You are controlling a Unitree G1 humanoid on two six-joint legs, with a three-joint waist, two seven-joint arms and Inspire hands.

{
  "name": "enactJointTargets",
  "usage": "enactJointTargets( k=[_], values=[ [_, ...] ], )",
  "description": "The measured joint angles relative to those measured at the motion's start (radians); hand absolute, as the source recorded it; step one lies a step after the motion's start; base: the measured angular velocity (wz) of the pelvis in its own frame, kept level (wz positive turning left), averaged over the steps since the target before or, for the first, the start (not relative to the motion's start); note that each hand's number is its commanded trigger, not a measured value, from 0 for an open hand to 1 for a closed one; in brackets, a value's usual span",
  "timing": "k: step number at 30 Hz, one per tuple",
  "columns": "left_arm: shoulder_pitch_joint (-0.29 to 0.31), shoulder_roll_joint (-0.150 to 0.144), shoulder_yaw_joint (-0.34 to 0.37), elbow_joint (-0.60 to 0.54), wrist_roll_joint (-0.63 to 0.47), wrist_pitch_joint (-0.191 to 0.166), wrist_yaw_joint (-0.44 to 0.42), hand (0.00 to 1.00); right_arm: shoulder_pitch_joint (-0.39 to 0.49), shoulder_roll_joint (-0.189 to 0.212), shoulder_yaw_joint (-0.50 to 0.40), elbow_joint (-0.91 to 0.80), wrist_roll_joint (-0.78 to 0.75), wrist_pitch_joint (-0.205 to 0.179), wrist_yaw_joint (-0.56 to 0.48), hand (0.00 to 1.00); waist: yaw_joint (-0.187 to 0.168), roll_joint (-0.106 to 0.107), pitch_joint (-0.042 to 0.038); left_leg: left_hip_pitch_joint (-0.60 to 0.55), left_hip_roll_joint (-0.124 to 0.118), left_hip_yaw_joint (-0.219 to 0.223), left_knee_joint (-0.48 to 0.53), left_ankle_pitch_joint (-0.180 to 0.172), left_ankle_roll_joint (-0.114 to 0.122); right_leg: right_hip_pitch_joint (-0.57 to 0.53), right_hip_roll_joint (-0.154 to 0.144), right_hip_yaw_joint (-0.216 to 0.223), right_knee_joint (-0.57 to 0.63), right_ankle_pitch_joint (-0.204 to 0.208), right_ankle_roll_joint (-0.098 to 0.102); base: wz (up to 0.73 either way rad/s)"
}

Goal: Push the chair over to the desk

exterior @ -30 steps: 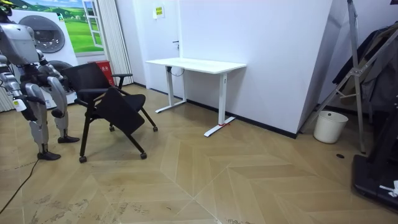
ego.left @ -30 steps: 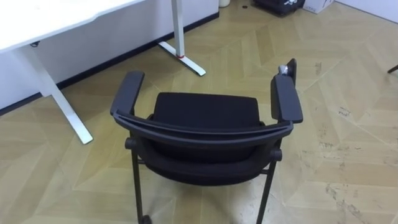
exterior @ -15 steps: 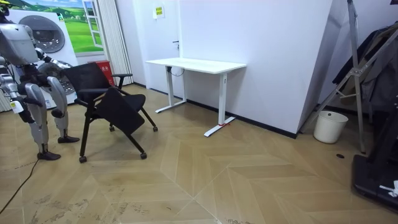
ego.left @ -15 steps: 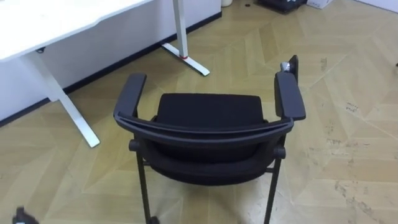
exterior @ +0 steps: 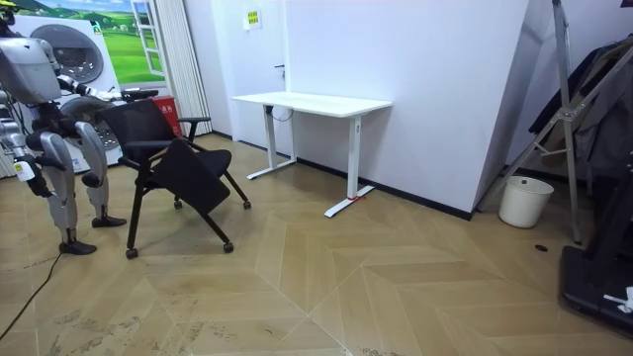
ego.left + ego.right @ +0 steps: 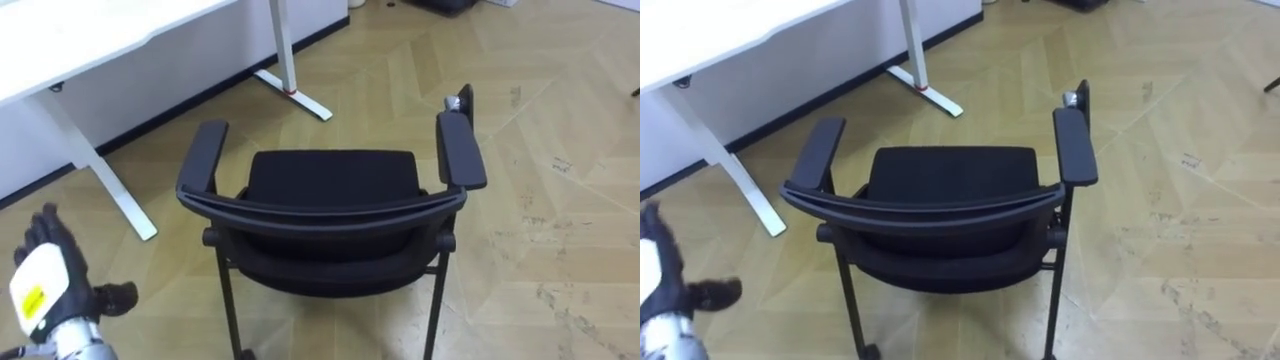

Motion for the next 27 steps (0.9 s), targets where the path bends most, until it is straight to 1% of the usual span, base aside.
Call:
enactJointTargets(
  k=[1,2,4,5,8,12,17,22,24,27],
  values=[
    [0.000,0.000,-0.023,-0.006,0.028,0.004,-0.003,0.00,-0.001,0.000,0.001,0.000,0.001,0.000,0.000,0.00,-0.008,0.000,0.0010,0.000,0.000,0.000,0.000,0.000,0.000,0.000,0.000,0.000,0.000,0.000,0.000,0.00],
    [-0.001,0.001,-0.045,-0.009,0.053,0.009,-0.006,0.00,-0.002,0.000,0.002,-0.001,0.001,0.000,0.000,0.00,-0.013,0.003,0.0003,0.000,0.001,0.000,0.001,0.000,0.000,-0.001,0.000,0.000,0.000,0.000,0.000,0.00],
    [-0.007,0.001,-0.070,-0.016,0.093,0.016,-0.018,0.00,-0.002,0.000,0.002,-0.001,0.001,0.000,0.000,0.00,-0.017,0.004,0.0012,0.000,0.002,0.001,0.001,0.000,0.000,-0.002,0.001,0.001,0.000,0.000,0.000,0.00],
    [-0.015,0.002,-0.079,-0.020,0.132,0.019,-0.031,0.00,-0.003,0.000,0.002,0.000,0.001,0.000,0.001,0.00,-0.017,0.008,-0.0001,0.000,0.003,0.004,0.001,0.000,0.000,-0.002,0.001,0.002,0.000,0.000,0.000,-0.03],
    [-0.016,0.002,-0.108,-0.063,0.190,0.030,-0.049,0.00,-0.016,0.000,0.003,0.006,0.005,0.001,0.008,0.00,-0.028,0.006,0.0032,-0.001,0.003,0.006,0.001,0.000,0.000,-0.004,0.001,0.003,0.000,0.000,0.000,0.00],
    [-0.016,0.002,-0.140,-0.104,0.205,0.037,-0.086,0.00,-0.042,0.001,0.003,0.005,0.001,-0.001,0.010,0.00,-0.038,0.002,0.0076,-0.007,0.004,0.018,-0.003,0.000,0.000,-0.019,0.001,0.014,0.000,0.000,-0.001,-0.09],
    [-0.016,0.003,-0.191,-0.121,0.236,0.043,-0.113,0.00,-0.043,0.003,0.020,0.007,0.001,-0.002,0.012,0.00,-0.042,-0.002,0.0091,-0.007,0.004,0.025,-0.007,0.000,0.000,-0.025,0.001,0.018,0.000,0.000,-0.001,-0.04],
    [-0.016,0.004,-0.194,-0.129,0.243,0.047,-0.116,0.00,-0.043,0.003,0.024,0.013,0.006,-0.003,0.007,0.00,-0.042,-0.006,0.0088,-0.008,0.004,0.028,-0.006,0.000,0.000,-0.028,0.001,0.024,0.001,0.000,0.000,-0.01],
    [-0.016,0.004,-0.194,-0.131,0.263,0.053,-0.119,0.00,-0.043,0.003,0.044,0.013,0.014,-0.004,0.004,0.00,-0.041,-0.006,0.0082,-0.008,0.004,0.032,-0.006,0.000,0.000,-0.029,0.001,0.028,0.001,0.000,-0.001,-0.04],
    [-0.016,0.004,-0.197,-0.136,0.263,0.059,-0.120,0.00,-0.043,0.003,0.052,0.013,0.022,-0.005,0.003,0.00,-0.043,-0.006,0.0069,-0.009,0.005,0.032,-0.007,0.000,0.000,-0.029,0.001,0.028,0.001,0.000,-0.001,0.00]
  ],
)
